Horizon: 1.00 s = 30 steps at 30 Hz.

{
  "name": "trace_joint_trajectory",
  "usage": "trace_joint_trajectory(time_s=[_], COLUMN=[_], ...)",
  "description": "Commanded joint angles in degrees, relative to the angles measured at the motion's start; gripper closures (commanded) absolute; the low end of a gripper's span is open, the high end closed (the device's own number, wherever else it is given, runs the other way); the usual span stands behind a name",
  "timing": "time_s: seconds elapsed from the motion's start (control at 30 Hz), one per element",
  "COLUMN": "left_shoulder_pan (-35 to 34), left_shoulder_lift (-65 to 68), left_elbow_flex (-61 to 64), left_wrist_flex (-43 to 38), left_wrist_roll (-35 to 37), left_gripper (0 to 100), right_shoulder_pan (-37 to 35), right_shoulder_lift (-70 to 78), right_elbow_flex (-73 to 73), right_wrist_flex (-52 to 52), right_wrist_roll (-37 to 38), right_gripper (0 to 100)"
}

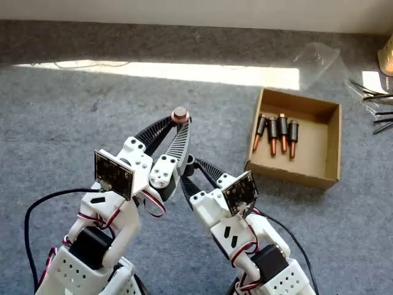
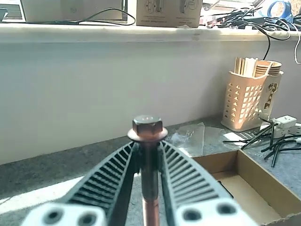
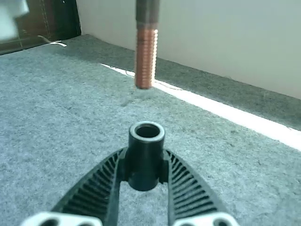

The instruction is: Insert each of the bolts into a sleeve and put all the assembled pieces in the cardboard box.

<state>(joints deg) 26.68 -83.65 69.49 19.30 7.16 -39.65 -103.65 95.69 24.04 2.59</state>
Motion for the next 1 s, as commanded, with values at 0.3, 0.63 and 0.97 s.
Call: trace_joint_trajectory(time_s=[0.3, 0.63, 0.97], left_shoulder_pan=[3.4, 3.6, 3.6], left_shoulder_lift=[-1.0, -6.6, -18.8], left_elbow_flex=[2.0, 4.0, 11.7], left_wrist_flex=[-1.8, -1.8, -1.9], left_wrist_roll=[0.4, 0.5, 0.5], left_gripper=[99, 99, 99], right_shoulder_pan=[0.7, 1.0, 0.8], right_shoulder_lift=[-0.2, -0.2, -0.2], right_elbow_flex=[7.6, 7.6, 7.6], right_wrist_flex=[-2.2, -2.2, -2.2], right_wrist_roll=[-0.5, -0.5, -0.6], right_gripper=[99.5, 99.5, 99.5])
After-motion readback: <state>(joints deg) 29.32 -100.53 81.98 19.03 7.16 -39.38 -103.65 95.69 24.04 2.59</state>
